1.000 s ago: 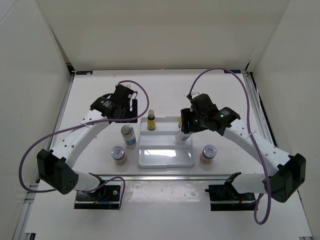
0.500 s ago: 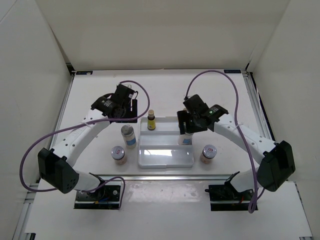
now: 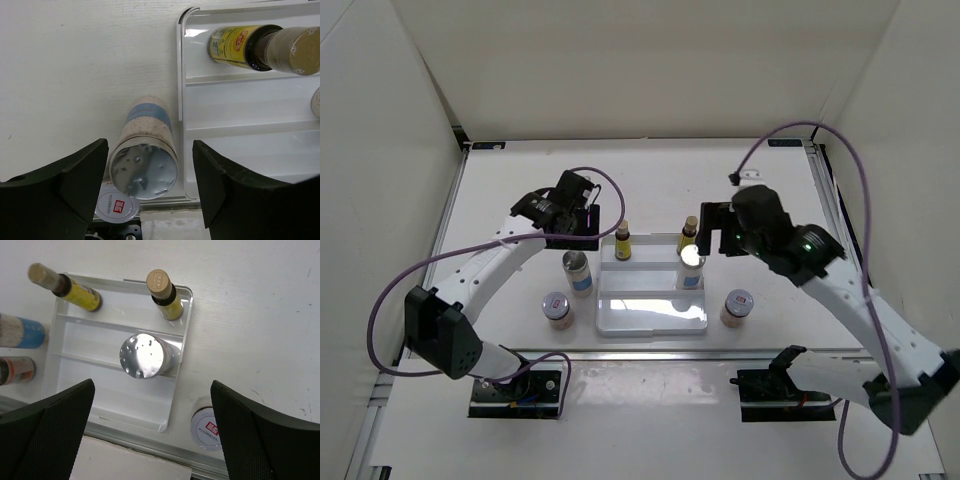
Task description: Organize the condiment bottles
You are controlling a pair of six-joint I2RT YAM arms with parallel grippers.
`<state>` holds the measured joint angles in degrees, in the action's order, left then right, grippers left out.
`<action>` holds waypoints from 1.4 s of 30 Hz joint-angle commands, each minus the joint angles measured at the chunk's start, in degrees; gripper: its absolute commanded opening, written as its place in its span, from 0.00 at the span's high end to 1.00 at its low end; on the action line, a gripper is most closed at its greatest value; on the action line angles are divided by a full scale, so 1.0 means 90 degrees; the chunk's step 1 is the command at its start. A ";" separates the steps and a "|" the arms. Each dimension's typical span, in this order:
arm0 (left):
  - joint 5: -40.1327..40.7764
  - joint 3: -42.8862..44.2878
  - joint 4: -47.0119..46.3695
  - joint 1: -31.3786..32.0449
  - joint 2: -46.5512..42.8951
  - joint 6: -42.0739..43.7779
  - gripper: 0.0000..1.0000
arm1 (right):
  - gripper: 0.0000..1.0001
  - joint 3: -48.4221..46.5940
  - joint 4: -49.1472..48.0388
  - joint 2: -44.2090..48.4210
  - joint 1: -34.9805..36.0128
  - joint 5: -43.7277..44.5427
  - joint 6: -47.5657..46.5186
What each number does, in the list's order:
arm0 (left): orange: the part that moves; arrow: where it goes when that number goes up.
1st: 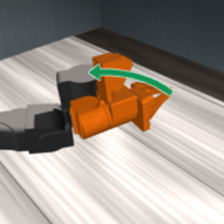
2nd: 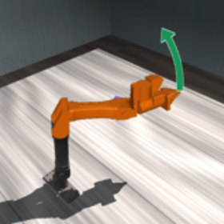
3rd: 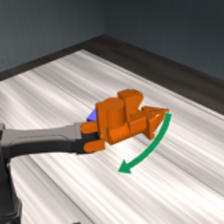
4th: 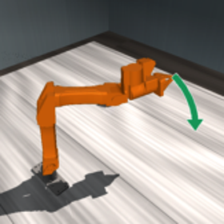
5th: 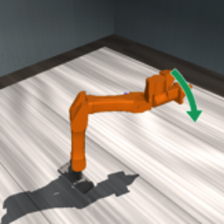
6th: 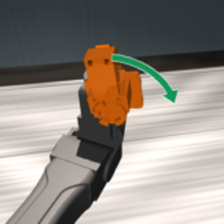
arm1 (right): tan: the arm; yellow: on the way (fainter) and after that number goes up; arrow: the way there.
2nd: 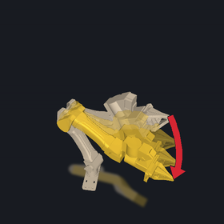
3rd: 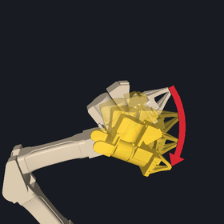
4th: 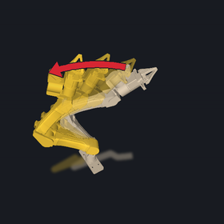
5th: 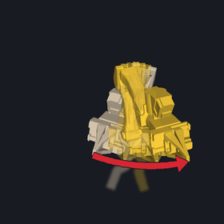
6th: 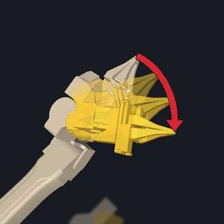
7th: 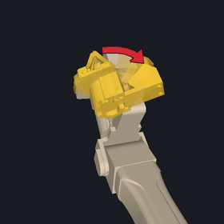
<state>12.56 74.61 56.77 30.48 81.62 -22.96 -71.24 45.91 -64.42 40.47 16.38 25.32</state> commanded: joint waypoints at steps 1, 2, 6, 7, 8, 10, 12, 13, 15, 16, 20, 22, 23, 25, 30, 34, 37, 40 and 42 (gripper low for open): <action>-0.0331 -0.0086 -0.0058 -0.0017 0.0042 -0.0007 0.21 | 0.00 0.0308 -0.0160 0.0614 -0.0043 0.0240 0.0106; -0.0331 -0.0145 -0.0058 -0.0017 0.0100 -0.0075 0.21 | 0.00 0.0366 -0.0160 0.0615 -0.0043 0.0240 0.0106; -0.0273 -0.0281 0.0030 -0.0017 0.0159 -0.0280 0.23 | 0.00 0.0493 0.0171 0.0684 -0.0043 0.0182 0.0165; -0.0272 -0.0282 0.0030 -0.0017 0.0159 -0.0281 0.23 | 0.00 0.0552 0.0172 0.0684 -0.0043 0.0182 0.0165; -0.0272 -0.0282 0.0088 -0.0017 0.0159 -0.0281 0.23 | 0.00 0.0553 0.0172 0.0684 -0.0043 0.0182 0.0165; -0.0272 -0.0341 0.0088 -0.0017 0.0082 -0.0281 0.23 | 0.00 0.0679 0.0172 0.0684 -0.0043 0.0123 0.0224; -0.0272 -0.0418 0.0088 -0.0017 0.0081 -0.0281 0.21 | 0.00 0.0680 0.0172 0.0742 -0.0043 0.0065 0.0224; -0.0272 -0.0419 0.0088 -0.0017 0.0081 -0.0281 0.21 | 0.00 0.0747 0.0172 0.0742 -0.0043 0.0065 0.0224; -0.0272 -0.0419 0.0157 -0.0017 0.0149 -0.0281 0.23 | 0.00 0.0748 0.0172 0.0742 -0.0043 0.0065 0.0224; -0.0272 -0.0419 0.0157 -0.0017 0.0149 -0.0281 0.25 | 0.00 0.0806 0.0172 0.0742 -0.0043 0.0065 0.0224; -0.0272 -0.0419 0.0302 -0.0017 0.0296 -0.0397 0.33 | 0.00 0.0806 0.0230 0.0742 -0.0043 0.0065 0.0224; -0.0272 -0.0487 0.0361 -0.0017 0.0296 -0.0456 0.37 | 0.00 0.0864 0.0231 0.0742 -0.0043 0.0065 0.0224; -0.0272 -0.0564 0.0362 -0.0017 0.0296 -0.0457 0.39 | 0.00 0.0865 0.0289 0.0742 -0.0043 0.0065 0.0224; -0.0272 -0.0565 0.0362 -0.0017 0.0227 -0.0515 0.53 | 0.00 0.0865 0.0289 0.0801 -0.0043 0.0065 0.0224; -0.0272 -0.0322 0.0595 -0.0017 -0.0259 -0.0652 0.83 | 0.00 0.0924 0.0348 0.0859 -0.0043 0.0065 0.0224; -0.0389 0.0254 0.0742 0.0060 -0.0768 -0.0652 0.89 | 0.00 0.0992 0.0348 0.0918 -0.0043 0.0123 0.0224; -0.0525 0.0791 0.0889 0.0129 -0.0905 -0.0652 0.89 | 0.00 0.0992 0.0407 0.0918 -0.0043 0.0123 0.0224; -0.0887 0.1017 0.0889 0.0265 -0.0905 -0.0652 0.89 | 0.00 0.1051 0.0407 0.0918 -0.0043 0.0123 0.0282; -0.0946 0.1095 0.0821 0.0440 -0.0817 -0.0652 0.89 | 0.00 0.1051 0.0407 0.0918 -0.0043 0.0123 0.0282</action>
<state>7.42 82.41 64.82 32.42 75.42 -28.38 -61.98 49.67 -56.97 40.14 16.58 26.89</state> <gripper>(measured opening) 0.687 0.998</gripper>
